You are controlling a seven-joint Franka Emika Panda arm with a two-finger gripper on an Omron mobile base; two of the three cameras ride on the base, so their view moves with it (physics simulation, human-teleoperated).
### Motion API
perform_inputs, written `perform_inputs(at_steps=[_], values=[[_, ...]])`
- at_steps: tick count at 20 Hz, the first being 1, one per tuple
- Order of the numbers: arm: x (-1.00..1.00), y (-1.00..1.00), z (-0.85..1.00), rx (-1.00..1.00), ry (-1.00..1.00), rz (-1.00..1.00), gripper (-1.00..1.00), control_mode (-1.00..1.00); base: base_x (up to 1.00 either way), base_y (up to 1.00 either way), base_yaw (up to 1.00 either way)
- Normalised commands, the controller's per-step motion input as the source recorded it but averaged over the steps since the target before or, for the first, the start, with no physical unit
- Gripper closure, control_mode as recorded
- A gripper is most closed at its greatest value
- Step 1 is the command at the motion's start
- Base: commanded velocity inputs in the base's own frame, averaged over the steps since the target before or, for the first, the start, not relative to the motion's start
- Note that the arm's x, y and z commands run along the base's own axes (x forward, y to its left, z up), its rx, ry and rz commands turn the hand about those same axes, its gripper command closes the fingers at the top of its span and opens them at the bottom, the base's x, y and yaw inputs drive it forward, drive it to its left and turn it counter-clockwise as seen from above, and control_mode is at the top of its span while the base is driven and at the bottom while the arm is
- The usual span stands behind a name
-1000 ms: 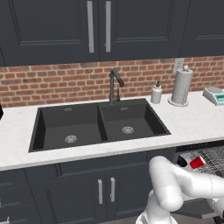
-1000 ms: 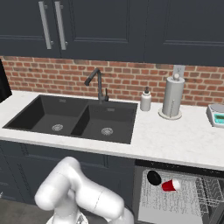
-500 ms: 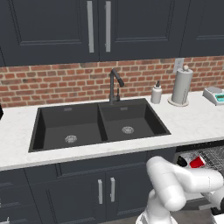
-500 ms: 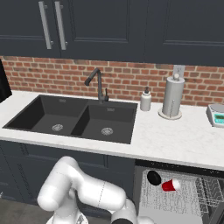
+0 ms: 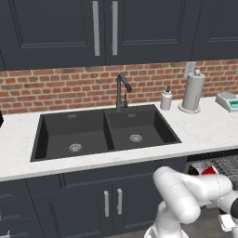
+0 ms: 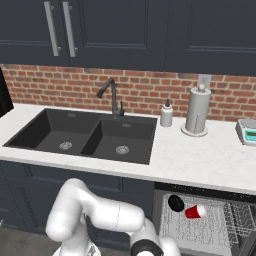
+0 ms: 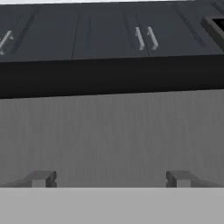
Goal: Pick up the cup and bowl from the counter, place them in the dishwasher, and close the dishwasher door.
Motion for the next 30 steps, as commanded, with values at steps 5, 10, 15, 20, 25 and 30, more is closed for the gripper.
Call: perform_inputs(at_steps=[5,10,15,20,25,30], values=[[0.74,-0.08,0.02,0.00,0.03,0.07,-1.00,-1.00,0.00,0.00,0.00],[0.89,-0.20,0.00,0.00,0.15,0.09,-1.00,-1.00,0.00,0.00,0.00],[1.00,-0.22,-0.01,0.00,0.12,0.06,-1.00,-1.00,0.00,0.00,0.00],[0.94,-0.09,-0.03,0.00,0.08,0.04,-1.00,-1.00,0.00,0.00,0.00],[0.74,0.00,0.00,0.00,0.01,0.00,-1.00,-1.00,0.00,0.00,0.00],[0.37,0.00,0.00,0.00,0.00,0.00,-1.00,-1.00,0.00,0.00,0.00]])
